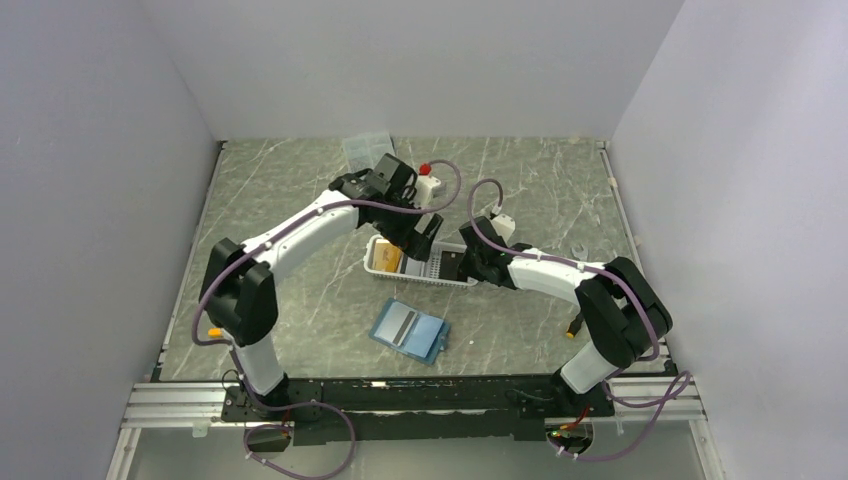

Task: Put the credit cards into the card holder
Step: Pick up the credit card from the storage box.

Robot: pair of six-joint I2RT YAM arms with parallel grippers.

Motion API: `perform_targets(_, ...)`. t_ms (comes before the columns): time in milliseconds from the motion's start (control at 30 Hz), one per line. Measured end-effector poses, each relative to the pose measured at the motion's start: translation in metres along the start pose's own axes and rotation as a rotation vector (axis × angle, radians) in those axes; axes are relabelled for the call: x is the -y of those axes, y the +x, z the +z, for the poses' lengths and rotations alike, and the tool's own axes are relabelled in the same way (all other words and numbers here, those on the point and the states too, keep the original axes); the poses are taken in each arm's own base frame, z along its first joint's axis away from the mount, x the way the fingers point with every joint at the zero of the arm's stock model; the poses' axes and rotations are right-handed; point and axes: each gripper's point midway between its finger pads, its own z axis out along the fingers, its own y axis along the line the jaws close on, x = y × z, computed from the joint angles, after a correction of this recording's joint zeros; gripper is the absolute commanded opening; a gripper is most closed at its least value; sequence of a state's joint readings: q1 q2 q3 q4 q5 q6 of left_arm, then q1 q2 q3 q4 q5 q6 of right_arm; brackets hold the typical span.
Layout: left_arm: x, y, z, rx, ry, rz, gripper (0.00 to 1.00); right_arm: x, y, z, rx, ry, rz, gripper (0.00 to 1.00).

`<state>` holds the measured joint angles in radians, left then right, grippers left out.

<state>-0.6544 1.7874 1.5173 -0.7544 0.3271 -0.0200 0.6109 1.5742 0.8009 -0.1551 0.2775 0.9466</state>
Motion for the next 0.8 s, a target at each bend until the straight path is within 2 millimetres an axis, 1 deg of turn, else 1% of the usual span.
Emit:
perform_targets(33,-0.004,-0.004,-0.008,0.015,-0.033,0.019,1.00,0.000,0.000,0.000,0.000,-0.001,0.000,0.26)
perform_targets(233,-0.030,-0.023,-0.050,0.104,-0.246,0.102,0.99,-0.001,0.000,0.000,-0.002,-0.004,0.001,0.47)
perform_targets(300,-0.038,-0.027,-0.062,0.111,-0.306,0.114,0.99,-0.003,0.000,0.000,0.002,-0.008,0.001,0.51)
perform_targets(400,-0.046,-0.032,-0.069,0.124,-0.358,0.130,0.99,-0.006,0.000,-0.001,0.006,-0.007,-0.015,0.54)
perform_targets(467,-0.049,-0.026,-0.069,0.122,-0.375,0.131,1.00,-0.008,0.001,-0.001,0.013,0.005,-0.037,0.56)
perform_targets(533,-0.050,-0.016,-0.070,0.106,-0.380,0.129,0.97,-0.011,0.003,-0.002,0.020,0.023,-0.072,0.57)
perform_targets(600,-0.050,-0.012,-0.072,0.097,-0.376,0.123,0.95,-0.018,0.005,-0.003,0.028,0.038,-0.115,0.59)
perform_targets(700,-0.051,-0.012,-0.073,0.101,-0.356,0.111,0.94,-0.033,0.007,-0.004,0.048,0.052,-0.178,0.59)
perform_targets(800,-0.056,-0.011,-0.074,0.104,-0.333,0.086,0.93,-0.044,0.009,-0.004,0.066,0.078,-0.230,0.59)
